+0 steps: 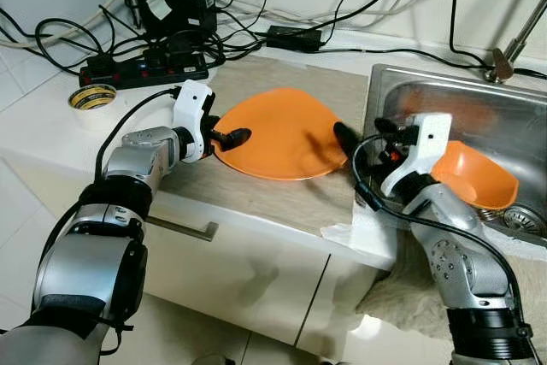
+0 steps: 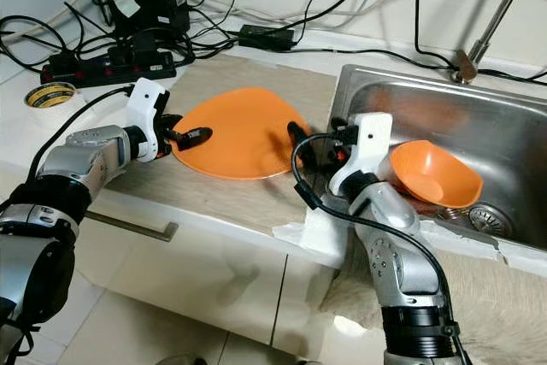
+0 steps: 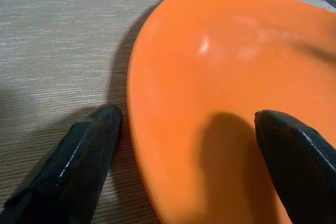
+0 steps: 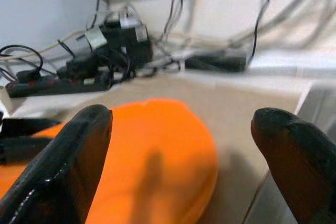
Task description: Kitchen organization
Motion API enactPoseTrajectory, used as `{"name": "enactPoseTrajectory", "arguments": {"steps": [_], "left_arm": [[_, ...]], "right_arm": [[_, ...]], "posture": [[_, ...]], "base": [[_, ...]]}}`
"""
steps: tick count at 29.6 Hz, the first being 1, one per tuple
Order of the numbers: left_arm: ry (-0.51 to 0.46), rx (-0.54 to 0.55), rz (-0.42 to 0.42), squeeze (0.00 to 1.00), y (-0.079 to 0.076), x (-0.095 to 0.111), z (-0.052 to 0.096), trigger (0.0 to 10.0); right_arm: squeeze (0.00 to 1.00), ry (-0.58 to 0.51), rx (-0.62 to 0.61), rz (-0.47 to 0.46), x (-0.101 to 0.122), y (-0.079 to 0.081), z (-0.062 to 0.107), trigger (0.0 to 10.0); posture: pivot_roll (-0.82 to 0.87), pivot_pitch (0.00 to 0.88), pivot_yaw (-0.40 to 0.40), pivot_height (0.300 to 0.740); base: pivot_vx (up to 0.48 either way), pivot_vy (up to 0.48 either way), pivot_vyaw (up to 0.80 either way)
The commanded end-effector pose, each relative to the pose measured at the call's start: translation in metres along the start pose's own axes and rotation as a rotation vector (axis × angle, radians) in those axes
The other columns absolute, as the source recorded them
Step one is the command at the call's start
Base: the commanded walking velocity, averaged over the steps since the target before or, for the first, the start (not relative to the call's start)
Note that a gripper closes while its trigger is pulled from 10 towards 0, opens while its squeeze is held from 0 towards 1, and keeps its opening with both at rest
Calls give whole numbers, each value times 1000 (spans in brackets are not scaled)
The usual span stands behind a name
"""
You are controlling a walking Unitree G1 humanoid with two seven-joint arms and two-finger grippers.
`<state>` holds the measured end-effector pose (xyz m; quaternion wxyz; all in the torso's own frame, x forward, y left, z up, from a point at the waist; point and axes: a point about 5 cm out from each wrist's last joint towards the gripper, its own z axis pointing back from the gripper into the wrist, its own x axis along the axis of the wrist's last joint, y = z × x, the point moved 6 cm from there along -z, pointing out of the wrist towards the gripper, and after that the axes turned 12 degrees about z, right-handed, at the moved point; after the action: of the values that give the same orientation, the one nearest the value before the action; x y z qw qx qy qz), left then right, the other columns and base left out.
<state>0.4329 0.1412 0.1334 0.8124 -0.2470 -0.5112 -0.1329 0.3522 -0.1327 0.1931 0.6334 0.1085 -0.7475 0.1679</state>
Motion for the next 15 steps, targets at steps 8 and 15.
{"name": "enactPoseTrajectory", "arguments": {"steps": [8,15], "left_arm": [[54,24,33,0,5,-19,0,10000],[48,34,46,0,9,-23,2,10000]], "right_arm": [[0,-23,-46,80,15,-27,9,10000],[0,29,-52,87,-1,-29,18,10000]], "posture": [[-43,0,5,740],[-48,0,6,740]], "base": [[0,0,0],[0,0,0]]}}
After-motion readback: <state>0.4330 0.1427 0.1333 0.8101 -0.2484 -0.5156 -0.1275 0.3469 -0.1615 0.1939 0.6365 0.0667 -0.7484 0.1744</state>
